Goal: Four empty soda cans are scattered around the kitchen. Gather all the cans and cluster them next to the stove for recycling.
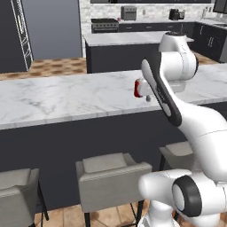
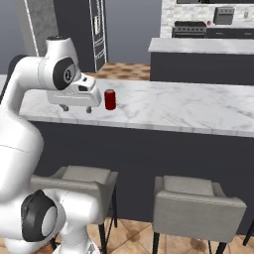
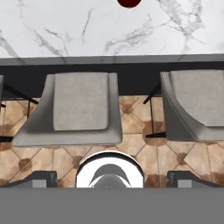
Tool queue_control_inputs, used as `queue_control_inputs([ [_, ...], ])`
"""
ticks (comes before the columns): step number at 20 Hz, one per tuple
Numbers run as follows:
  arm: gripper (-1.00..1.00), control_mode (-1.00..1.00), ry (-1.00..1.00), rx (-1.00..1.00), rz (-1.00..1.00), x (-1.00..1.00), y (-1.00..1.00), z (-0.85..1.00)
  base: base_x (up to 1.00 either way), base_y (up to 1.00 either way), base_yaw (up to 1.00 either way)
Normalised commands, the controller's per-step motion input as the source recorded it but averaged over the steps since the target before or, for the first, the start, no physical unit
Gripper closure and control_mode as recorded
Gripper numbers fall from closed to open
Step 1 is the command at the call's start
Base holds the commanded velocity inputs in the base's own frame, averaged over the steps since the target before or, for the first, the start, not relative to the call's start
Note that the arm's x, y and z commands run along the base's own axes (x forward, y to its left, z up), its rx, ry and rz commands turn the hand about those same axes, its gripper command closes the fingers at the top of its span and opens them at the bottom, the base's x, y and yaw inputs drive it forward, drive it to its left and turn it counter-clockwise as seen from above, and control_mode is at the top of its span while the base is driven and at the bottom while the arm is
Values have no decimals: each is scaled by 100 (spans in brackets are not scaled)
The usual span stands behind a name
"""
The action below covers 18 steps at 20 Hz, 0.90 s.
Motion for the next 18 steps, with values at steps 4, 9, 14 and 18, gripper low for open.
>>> queue_control_inputs([
  [4, -100, -100, 1, 0, -5, 55, 0, 6, 0, 0, 0],
  [9, -100, -100, 2, 0, -2, 48, -1, 1, 0, 0, 0],
  [14, -100, -100, 1, 0, 0, 44, -6, 0, 0, 0, 0],
  [18, -100, -100, 0, 0, 0, 44, -16, 0, 0, 0, 0],
])
